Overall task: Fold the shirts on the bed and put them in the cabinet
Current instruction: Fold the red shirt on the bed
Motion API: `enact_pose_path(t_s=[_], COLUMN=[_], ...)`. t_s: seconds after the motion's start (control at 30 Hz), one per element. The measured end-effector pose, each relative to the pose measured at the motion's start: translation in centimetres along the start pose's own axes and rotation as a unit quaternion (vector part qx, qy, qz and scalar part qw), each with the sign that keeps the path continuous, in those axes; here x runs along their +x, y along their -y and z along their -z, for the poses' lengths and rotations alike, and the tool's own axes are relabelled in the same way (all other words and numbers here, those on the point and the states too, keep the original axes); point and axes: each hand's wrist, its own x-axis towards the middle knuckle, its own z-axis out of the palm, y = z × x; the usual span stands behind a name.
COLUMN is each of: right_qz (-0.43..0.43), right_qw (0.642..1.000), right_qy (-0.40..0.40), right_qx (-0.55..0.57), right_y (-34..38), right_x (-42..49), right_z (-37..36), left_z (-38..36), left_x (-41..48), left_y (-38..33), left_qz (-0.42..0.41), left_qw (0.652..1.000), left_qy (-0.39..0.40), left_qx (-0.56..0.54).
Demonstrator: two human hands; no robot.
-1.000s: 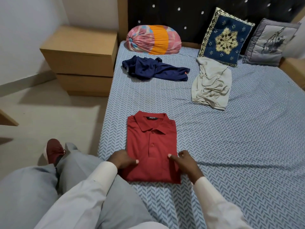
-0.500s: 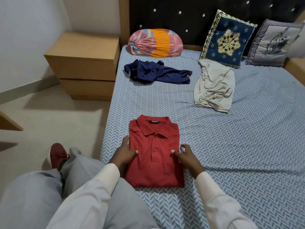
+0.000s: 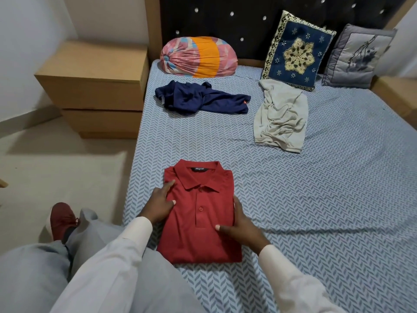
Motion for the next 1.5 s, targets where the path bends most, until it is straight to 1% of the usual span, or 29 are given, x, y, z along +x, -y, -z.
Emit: enact_pose_path(t_s=[0.07, 0.17, 0.27, 0.33, 0.4, 0.5, 0.57, 0.63, 0.7, 0.8, 0.87, 0.97, 1.03, 1.1, 1.27, 1.33, 1.43, 1.5], right_qz=[0.005, -0.010, 0.022, 0.040, 0.029, -0.011, -0.026, -0.019, -0.034, -0.029, -0.028, -0.002, 0.022, 0.032, 0.043, 0.020, -0.017, -0.022], right_qw=[1.000, 0.998, 0.998, 0.997, 0.994, 0.973, 0.965, 0.972, 0.966, 0.972, 0.976, 0.988, 0.996, 0.998, 0.999, 1.000, 0.997, 0.998], right_qy=[0.005, 0.039, -0.009, -0.016, 0.004, 0.018, 0.022, 0.043, 0.071, 0.029, 0.038, 0.078, 0.061, 0.039, -0.006, 0.012, 0.067, 0.059], right_qx=[-0.022, 0.054, 0.053, 0.060, 0.102, 0.229, 0.259, 0.232, 0.247, 0.232, 0.211, 0.135, 0.069, 0.029, 0.014, 0.018, 0.040, 0.023], right_y=[-1.7, -1.9, -1.1, -0.4, 0.2, 1.5, 1.5, 1.6, 1.7, 2.9, 3.5, 3.8, 4.0, 3.6, 2.9, 3.5, 4.3, 4.4], right_x=[-0.5, -0.6, 0.6, 1.8, 3.3, 4.0, 4.3, 4.4, 4.3, 4.1, 4.1, 4.4, 4.7, 4.8, 4.7, 4.5, 4.2, 4.1], right_z=[-0.1, 0.9, 1.7, 2.0, 2.2, 2.6, 2.6, 2.3, 2.2, 2.4, 2.8, 3.6, 3.8, 3.4, 2.8, 3.1, 3.4, 3.2], left_z=[-0.5, -0.6, -0.6, -0.6, -0.6, -1.1, -1.0, -0.7, -0.4, -0.2, -0.2, -0.2, -0.1, -0.3, -0.5, -0.5, -0.6, -0.7], left_x=[0.1, 0.6, 1.3, 1.1, 0.6, 0.0, -0.3, -0.4, -0.2, -0.4, -0.6, -0.7, -0.8, -0.6, -0.5, -0.4, -0.3, -0.3], left_y=[0.2, 0.7, 1.4, 1.3, 0.7, 1.0, 0.9, 0.9, 1.2, 1.0, 0.4, -0.1, -0.5, -0.8, -0.8, -0.5, -0.2, -0.3], left_qz=[-0.006, -0.008, -0.006, -0.009, -0.017, -0.022, -0.022, -0.024, -0.025, -0.031, -0.031, -0.029, -0.029, -0.028, -0.013, -0.009, -0.013, -0.017], left_qw=[1.000, 1.000, 1.000, 1.000, 1.000, 1.000, 1.000, 0.999, 0.999, 0.998, 0.997, 0.994, 0.993, 0.993, 0.995, 0.996, 0.998, 0.998], left_qy=[-0.010, -0.007, 0.005, 0.006, 0.005, 0.012, 0.018, 0.029, 0.043, 0.051, 0.056, 0.065, 0.069, 0.071, 0.069, 0.066, 0.058, 0.057], left_qx=[0.014, 0.015, 0.002, 0.003, 0.007, 0.011, 0.011, 0.004, -0.009, -0.031, -0.048, -0.078, -0.089, -0.091, -0.072, -0.052, -0.035, -0.031])
